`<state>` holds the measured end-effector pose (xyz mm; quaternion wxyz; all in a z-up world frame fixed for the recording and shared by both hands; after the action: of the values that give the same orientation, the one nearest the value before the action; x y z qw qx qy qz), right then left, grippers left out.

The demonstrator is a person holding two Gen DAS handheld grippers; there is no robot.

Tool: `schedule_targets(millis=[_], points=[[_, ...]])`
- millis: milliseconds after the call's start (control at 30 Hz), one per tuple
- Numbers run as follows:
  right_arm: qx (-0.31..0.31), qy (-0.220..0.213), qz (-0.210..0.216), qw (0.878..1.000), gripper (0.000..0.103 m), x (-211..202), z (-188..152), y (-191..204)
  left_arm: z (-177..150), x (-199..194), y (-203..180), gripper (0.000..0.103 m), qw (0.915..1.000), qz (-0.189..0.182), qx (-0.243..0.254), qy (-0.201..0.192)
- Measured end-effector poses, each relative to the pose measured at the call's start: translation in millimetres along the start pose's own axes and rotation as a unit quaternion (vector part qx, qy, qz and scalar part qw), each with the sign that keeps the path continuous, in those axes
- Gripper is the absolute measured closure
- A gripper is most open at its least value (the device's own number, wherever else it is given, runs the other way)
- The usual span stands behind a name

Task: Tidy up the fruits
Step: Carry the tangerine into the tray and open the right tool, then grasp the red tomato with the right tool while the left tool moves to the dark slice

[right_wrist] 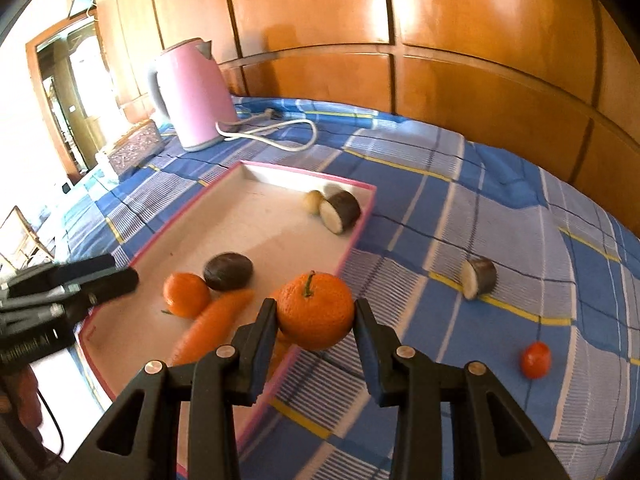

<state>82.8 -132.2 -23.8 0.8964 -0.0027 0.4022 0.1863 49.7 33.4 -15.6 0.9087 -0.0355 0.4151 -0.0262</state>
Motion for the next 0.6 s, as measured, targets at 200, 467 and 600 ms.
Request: schedule_targets(millis=[200,467,600], points=[[-0.012,0.001,0.004,1.000,0.065,14.1,19.4,12.9,0.0,-0.5,4.4,0.056,1.0000,-0.003,-0.008,-0.002],[-0.028,0.037,0.010,0.999,0.064,48.0,22.8,27.2,-0.3,1.8,10.0,0.056,0.9999,-0.004,-0.015,0.001],[-0.026,0.040,0.011,0.999,0.063,51.9,16.3,30.0,-0.6,2.6,11.7,0.056,0.9998,-0.004,-0.018,0.002]])
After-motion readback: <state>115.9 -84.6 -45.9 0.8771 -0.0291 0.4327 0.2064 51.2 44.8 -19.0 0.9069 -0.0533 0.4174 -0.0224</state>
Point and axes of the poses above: each gripper's, at about its wrist camera, not at the fingertips, and x roughly the way its jaws point, y to its left, z to its top, the point moved 2 cm from there along x, roughly the way its jaws point, and after that the axes turned 3 degrees about z, right-handed, at the moved point
